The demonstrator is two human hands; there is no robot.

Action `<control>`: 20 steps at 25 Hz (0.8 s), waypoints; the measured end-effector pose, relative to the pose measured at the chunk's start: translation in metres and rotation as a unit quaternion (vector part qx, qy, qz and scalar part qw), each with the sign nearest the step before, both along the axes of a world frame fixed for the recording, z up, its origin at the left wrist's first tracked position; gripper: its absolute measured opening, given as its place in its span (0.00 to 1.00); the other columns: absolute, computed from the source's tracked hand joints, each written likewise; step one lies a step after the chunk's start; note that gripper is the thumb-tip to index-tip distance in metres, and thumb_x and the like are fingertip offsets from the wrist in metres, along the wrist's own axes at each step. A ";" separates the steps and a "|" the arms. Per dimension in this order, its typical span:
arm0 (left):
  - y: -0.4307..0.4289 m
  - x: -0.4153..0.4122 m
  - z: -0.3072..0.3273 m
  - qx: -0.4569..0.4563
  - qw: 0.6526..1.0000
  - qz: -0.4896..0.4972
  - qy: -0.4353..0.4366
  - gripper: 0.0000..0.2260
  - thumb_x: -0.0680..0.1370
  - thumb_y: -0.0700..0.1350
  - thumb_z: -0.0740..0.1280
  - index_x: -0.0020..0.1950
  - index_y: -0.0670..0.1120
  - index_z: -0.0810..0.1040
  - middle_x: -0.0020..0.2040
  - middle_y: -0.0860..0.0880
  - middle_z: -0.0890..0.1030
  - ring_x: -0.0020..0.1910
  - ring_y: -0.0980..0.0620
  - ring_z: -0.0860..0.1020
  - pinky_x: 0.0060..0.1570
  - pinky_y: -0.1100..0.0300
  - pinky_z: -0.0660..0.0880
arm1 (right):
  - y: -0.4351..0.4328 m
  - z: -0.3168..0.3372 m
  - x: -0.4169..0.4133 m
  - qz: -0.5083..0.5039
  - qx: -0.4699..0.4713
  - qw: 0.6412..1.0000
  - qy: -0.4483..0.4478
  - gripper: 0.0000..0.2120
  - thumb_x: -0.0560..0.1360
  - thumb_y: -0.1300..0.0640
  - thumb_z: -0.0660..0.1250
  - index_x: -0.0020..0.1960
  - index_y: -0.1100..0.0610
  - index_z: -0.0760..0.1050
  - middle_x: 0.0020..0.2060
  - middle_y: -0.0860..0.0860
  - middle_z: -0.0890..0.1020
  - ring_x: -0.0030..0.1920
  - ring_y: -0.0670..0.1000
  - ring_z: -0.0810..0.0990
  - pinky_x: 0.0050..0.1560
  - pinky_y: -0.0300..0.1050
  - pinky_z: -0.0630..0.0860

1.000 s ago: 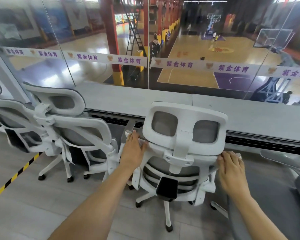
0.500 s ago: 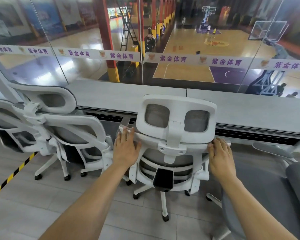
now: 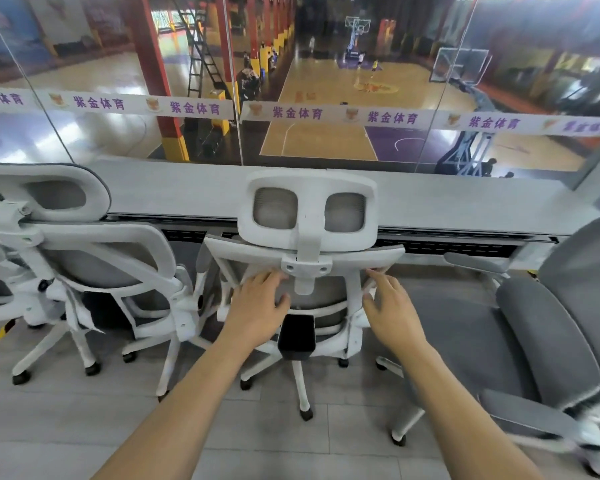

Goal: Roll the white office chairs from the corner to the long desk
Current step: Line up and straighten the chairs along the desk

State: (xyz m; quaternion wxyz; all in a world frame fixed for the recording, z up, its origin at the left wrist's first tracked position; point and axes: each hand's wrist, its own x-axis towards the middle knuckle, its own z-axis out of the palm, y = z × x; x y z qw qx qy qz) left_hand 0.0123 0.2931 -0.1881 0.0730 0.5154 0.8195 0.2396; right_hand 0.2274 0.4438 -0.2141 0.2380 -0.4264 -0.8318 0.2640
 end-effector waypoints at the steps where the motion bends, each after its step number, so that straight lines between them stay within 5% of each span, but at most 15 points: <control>1: -0.001 0.012 0.000 0.011 1.000 -0.013 -0.004 0.16 0.81 0.51 0.62 0.68 0.53 0.71 0.67 0.52 0.74 0.67 0.47 0.70 0.66 0.49 0.67 | -0.009 0.004 0.009 -0.010 0.008 1.000 -0.002 0.23 0.82 0.55 0.61 0.76 0.50 0.66 0.71 0.49 0.71 0.69 0.54 0.70 0.65 0.47 0.69; 10: 0.026 0.142 0.004 0.051 0.985 -0.161 -0.023 0.12 0.81 0.51 0.62 0.63 0.54 0.74 0.61 0.55 0.76 0.61 0.50 0.72 0.62 0.51 0.69 | -0.035 0.006 0.149 -0.138 0.028 0.990 -0.017 0.22 0.82 0.54 0.62 0.75 0.50 0.68 0.70 0.49 0.73 0.67 0.54 0.71 0.67 0.50 0.68; 20: 0.110 0.356 0.022 0.077 0.975 -0.207 -0.025 0.13 0.81 0.52 0.61 0.65 0.54 0.74 0.64 0.55 0.76 0.65 0.51 0.70 0.66 0.51 0.67 | 0.026 0.025 0.368 -0.205 0.058 0.977 -0.001 0.19 0.79 0.57 0.66 0.70 0.53 0.74 0.66 0.52 0.77 0.64 0.57 0.75 0.66 0.55 0.71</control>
